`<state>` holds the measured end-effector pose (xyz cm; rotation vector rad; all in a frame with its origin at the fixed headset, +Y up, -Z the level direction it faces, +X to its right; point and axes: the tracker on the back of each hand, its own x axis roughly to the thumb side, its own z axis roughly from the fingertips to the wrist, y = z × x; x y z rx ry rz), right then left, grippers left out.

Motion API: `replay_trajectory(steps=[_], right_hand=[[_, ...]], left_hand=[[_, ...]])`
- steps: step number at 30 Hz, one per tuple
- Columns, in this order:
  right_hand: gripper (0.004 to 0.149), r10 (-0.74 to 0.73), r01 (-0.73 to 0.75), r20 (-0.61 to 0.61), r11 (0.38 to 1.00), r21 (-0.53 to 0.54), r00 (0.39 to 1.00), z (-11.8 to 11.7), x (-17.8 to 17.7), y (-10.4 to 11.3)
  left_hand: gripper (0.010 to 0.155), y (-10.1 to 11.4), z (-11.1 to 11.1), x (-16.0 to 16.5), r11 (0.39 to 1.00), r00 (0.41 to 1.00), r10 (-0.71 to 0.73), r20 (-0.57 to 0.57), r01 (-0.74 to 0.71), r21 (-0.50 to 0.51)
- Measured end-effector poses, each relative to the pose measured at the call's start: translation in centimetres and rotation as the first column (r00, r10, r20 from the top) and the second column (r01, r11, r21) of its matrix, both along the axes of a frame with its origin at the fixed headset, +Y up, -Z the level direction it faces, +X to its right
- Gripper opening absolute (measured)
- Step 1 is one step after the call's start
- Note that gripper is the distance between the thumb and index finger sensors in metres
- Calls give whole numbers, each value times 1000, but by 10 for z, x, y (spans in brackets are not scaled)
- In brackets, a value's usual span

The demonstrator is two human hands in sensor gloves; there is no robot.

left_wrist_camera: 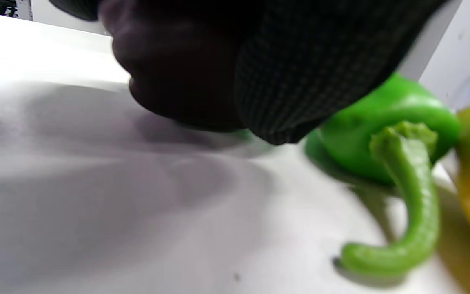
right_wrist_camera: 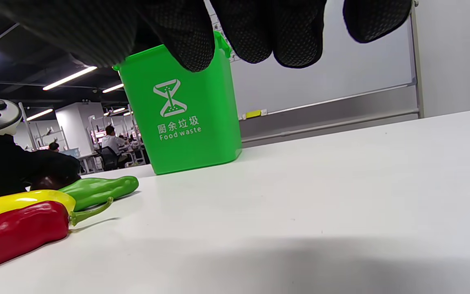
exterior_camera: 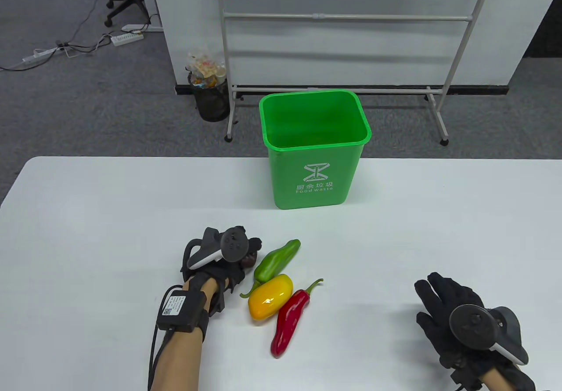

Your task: Toss fruit and vegetables into food waste bin

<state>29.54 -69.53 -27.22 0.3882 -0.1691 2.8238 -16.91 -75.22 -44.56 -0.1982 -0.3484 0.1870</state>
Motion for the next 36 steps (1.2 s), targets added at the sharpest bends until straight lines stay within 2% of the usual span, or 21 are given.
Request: replay_trajectory(steps=[2, 5, 9, 12, 16, 19, 20, 21, 23, 25, 26, 27, 28, 29, 30, 31, 32, 33, 34, 35, 36], right_hand=[[72, 9, -9, 1, 1000, -6, 1000, 0, -1, -1], [72, 16, -16, -5, 1000, 1, 1000, 1, -3, -1], [72, 29, -29, -12, 1000, 7, 1000, 2, -6, 0], [71, 26, -26, -19, 1000, 6, 999, 3, -7, 0], [71, 29, -28, -27, 999, 28, 999, 7, -11, 2], [71, 38, -37, -36, 998, 42, 999, 10, -15, 3], [71, 41, -39, -39, 998, 47, 998, 11, -16, 4], [71, 40, -38, -40, 998, 48, 998, 11, -16, 4], [71, 29, -27, -44, 998, 48, 999, 11, -17, 5], [71, 30, -28, -46, 998, 49, 998, 11, -18, 4], [71, 33, -31, -45, 998, 51, 998, 11, -19, 4], [71, 32, -29, -42, 998, 52, 999, 11, -20, 4], [71, 28, -26, -42, 998, 55, 999, 12, -21, 5], [71, 19, -17, -43, 998, 59, 999, 12, -22, 6], [71, 17, -14, -44, 998, 59, 999, 12, -23, 6], [71, 16, -13, -44, 998, 60, 999, 13, -24, 6], [71, 13, -11, -43, 998, 60, 999, 13, -26, 6], [71, 13, -10, -43, 998, 59, 999, 13, -26, 6], [71, 12, -9, -44, 998, 57, 999, 13, -27, 6], [71, 11, -9, -45, 998, 56, 999, 14, -28, 6], [71, 13, -10, -49, 998, 54, 999, 14, -28, 5]], left_hand=[[89, 5, 2, -9, 998, 998, 61, -20, -60, 27], [89, 26, 13, -21, 980, 982, 190, -18, -189, 68], [89, 64, 47, -20, 913, 918, 389, 77, -396, 103], [92, 71, 72, -3, 858, 849, 507, 151, -513, 1], [94, 59, 106, 32, 776, 735, 631, 248, -602, -188], [94, 41, 131, 64, 637, 590, 767, 251, -657, -404], [94, 33, 140, 79, 535, 506, 837, 208, -677, -505], [95, 29, 145, 88, 467, 453, 874, 177, -680, -565], [95, 28, 153, 112, 276, 310, 948, 78, -669, -690], [95, 50, 145, 133, 124, 170, 985, 11, -667, -734], [95, 66, 136, 140, 83, 121, 993, 2, -674, -734], [95, 99, 118, 148, 44, 44, 999, 18, -699, -714], [94, 122, 105, 151, 31, 6, 999, 39, -723, -690], [94, 161, 81, 154, 8, -52, 996, 77, -777, -629], [94, 182, 66, 154, -7, -72, 993, 90, -814, -580], [96, 214, 40, 150, -31, -69, 995, 67, -890, -456], [101, 234, 15, 144, -2, -3, 1000, 4, -948, -319], [108, 240, 2, 140, 50, 62, 997, -34, -960, -276], [110, 240, -14, 128, 171, 199, 975, -95, -955, -242], [110, 237, -18, 119, 231, 254, 956, -147, -960, -161], [108, 231, -20, 107, 241, 237, 958, -159, -970, 5]])
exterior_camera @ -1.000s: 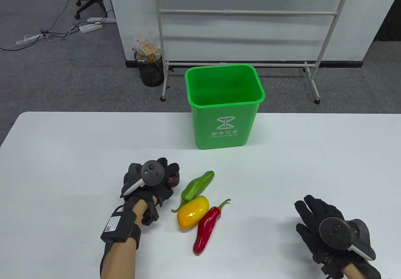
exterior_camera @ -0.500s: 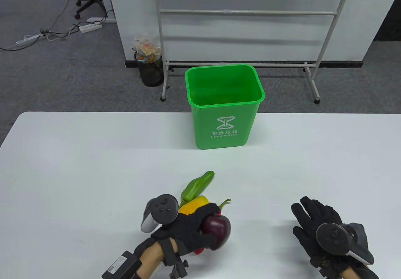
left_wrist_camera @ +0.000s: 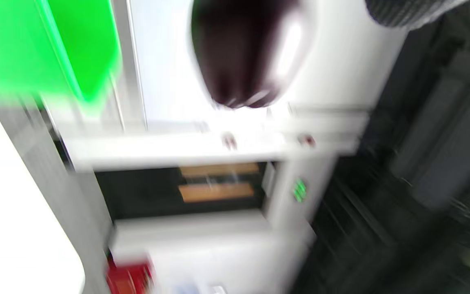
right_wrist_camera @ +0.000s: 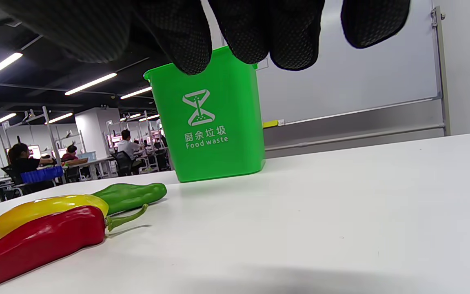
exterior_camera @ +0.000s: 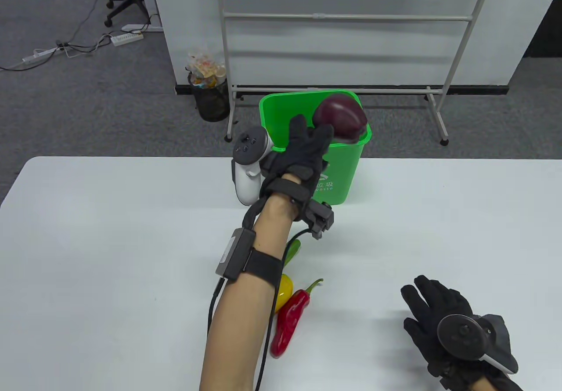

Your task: Toss fruit and vegetables into food waste bin

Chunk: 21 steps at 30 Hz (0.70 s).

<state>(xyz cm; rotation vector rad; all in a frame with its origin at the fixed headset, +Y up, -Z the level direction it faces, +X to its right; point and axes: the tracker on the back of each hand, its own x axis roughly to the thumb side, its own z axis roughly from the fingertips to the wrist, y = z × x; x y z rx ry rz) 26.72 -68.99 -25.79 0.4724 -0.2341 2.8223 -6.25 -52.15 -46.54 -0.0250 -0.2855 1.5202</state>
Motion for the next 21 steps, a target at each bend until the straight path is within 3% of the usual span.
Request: replay_trajectory(steps=[3, 8, 11, 17, 19, 21], right_hand=[[71, 0, 0, -11, 1000, -7, 1000, 0, 0, 0], [71, -15, 14, -13, 999, -43, 1000, -1, 5, -4], [71, -19, 18, -17, 999, -48, 1000, -1, 6, -3], [70, 7, -9, -29, 998, -63, 1000, -2, 2, -6], [70, 9, -11, -29, 998, -67, 1000, -2, 1, -6], [70, 12, -14, -30, 998, -68, 999, -1, 1, -6]], left_hand=[[101, -20, 7, -21, 1000, 987, -4, -159, 8, 25], [92, -41, 32, -46, 991, 987, -119, -110, 125, 49], [88, -44, 50, -54, 955, 960, -264, -95, 274, 115], [79, -65, 94, -45, 793, 827, -559, -61, 555, 251], [78, -81, 111, -33, 688, 721, -693, -4, 663, 296], [77, -99, 123, -26, 556, 591, -807, -26, 773, 306]])
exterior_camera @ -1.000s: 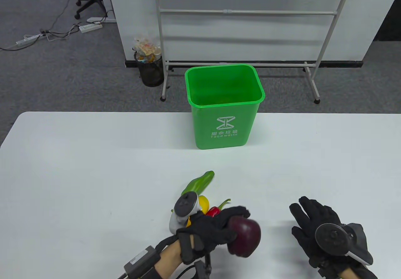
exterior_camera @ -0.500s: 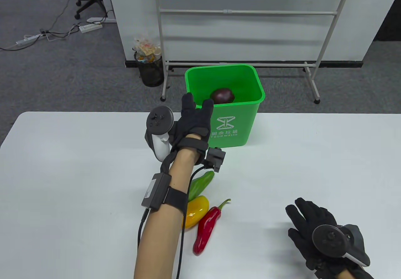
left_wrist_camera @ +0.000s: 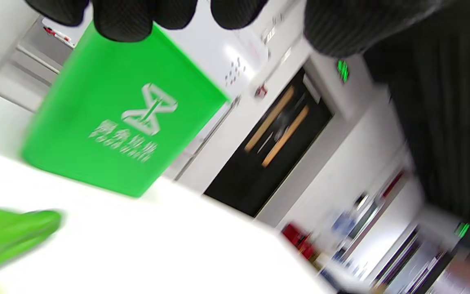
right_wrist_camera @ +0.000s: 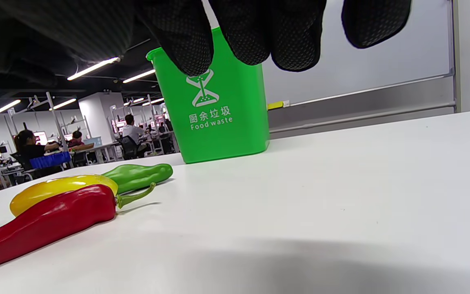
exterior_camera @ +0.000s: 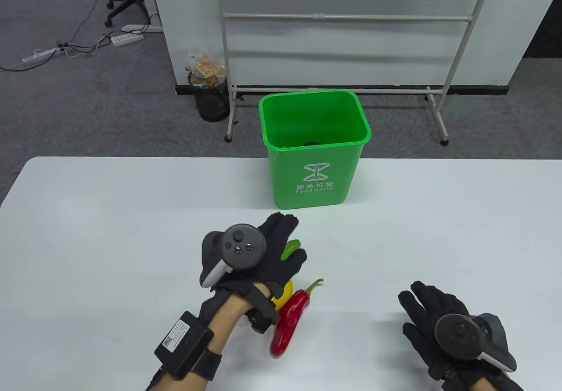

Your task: Toss fruit and vegetables into food waste bin

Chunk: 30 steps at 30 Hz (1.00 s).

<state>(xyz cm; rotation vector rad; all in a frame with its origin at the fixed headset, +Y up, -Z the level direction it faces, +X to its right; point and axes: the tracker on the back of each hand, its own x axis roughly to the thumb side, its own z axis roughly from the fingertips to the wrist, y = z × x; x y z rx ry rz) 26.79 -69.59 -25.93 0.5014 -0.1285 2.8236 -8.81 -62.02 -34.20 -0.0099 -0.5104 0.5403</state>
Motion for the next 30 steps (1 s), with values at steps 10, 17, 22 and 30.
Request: replay_trajectory(steps=[10, 17, 22, 30], right_hand=[[70, 25, -25, -9, 999, -20, 1000, 0, -4, -3], [70, 28, -29, -4, 999, -23, 1000, 0, -5, -3], [70, 38, -39, -6, 999, -33, 999, 0, -5, -5], [70, 42, -42, -4, 998, -36, 999, 0, -6, -5]], left_hand=[[95, -102, 27, 8, 756, 753, -654, 70, 654, 29], [101, -138, 21, 4, 737, 736, -675, 44, 675, 12], [99, -141, 24, 6, 725, 731, -682, -32, 681, 105], [93, -139, 31, 6, 775, 782, -621, -43, 622, 110]])
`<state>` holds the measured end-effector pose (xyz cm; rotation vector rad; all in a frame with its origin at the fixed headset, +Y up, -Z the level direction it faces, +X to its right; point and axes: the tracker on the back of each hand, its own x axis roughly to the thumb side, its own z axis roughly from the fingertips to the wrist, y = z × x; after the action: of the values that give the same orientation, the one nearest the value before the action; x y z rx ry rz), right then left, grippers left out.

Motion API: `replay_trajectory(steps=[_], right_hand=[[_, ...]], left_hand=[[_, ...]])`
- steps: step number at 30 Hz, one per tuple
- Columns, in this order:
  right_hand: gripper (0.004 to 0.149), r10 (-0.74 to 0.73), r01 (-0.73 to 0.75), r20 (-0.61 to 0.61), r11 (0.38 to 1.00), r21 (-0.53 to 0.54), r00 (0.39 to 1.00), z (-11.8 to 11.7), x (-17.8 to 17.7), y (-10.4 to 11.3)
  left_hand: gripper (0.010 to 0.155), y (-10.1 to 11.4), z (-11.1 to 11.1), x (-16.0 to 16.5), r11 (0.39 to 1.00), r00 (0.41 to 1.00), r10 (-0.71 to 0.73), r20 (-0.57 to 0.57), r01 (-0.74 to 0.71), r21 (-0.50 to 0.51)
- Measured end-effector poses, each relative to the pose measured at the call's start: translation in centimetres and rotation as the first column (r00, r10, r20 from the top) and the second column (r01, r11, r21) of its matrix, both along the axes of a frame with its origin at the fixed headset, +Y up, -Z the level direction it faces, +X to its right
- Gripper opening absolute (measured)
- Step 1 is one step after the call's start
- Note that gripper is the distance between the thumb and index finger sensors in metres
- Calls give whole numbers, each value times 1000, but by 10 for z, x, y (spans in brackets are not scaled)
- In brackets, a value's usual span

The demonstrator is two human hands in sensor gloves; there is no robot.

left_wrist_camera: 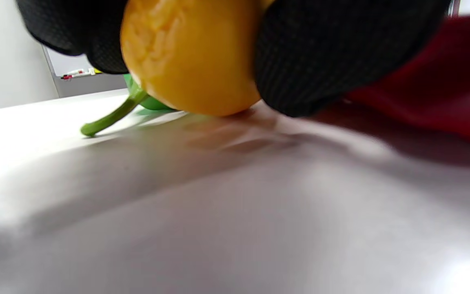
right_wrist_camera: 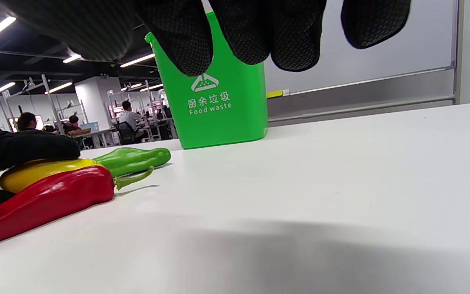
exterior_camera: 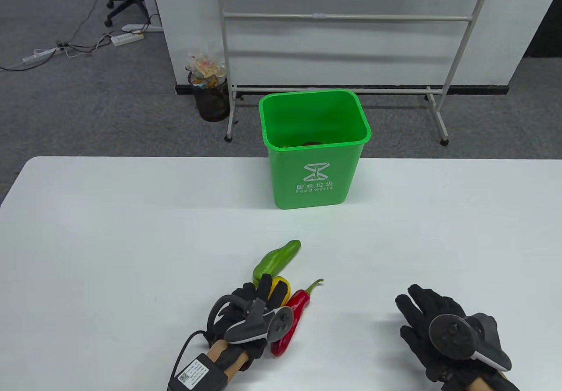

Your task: Toss fruit and vegetables into food waste bin

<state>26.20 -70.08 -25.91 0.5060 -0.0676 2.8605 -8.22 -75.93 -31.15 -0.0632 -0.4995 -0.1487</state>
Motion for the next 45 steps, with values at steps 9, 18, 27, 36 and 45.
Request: replay_trajectory(steps=[9, 18, 27, 36, 45], right_hand=[[70, -2, 2, 1, 1000, -14, 1000, -1, 0, 0], [69, -2, 2, -2, 1000, -17, 1000, -1, 0, 0], [69, -11, 11, 3, 999, -36, 1000, -4, 1, -1], [69, -7, 7, -10, 999, -47, 1000, -3, -10, -1], [69, -21, 21, -9, 996, -81, 1000, -4, -8, -5]], left_hand=[[88, 33, 23, -30, 947, 956, 290, -50, -294, -132], [87, 43, 43, -23, 455, 560, 825, -73, -736, -501], [86, 144, -39, 47, -278, -88, 954, -288, -622, -732], [96, 226, -137, 2, 42, 44, 950, -308, -999, -14], [85, 190, -92, -8, 296, 313, 917, -248, -950, -103]])
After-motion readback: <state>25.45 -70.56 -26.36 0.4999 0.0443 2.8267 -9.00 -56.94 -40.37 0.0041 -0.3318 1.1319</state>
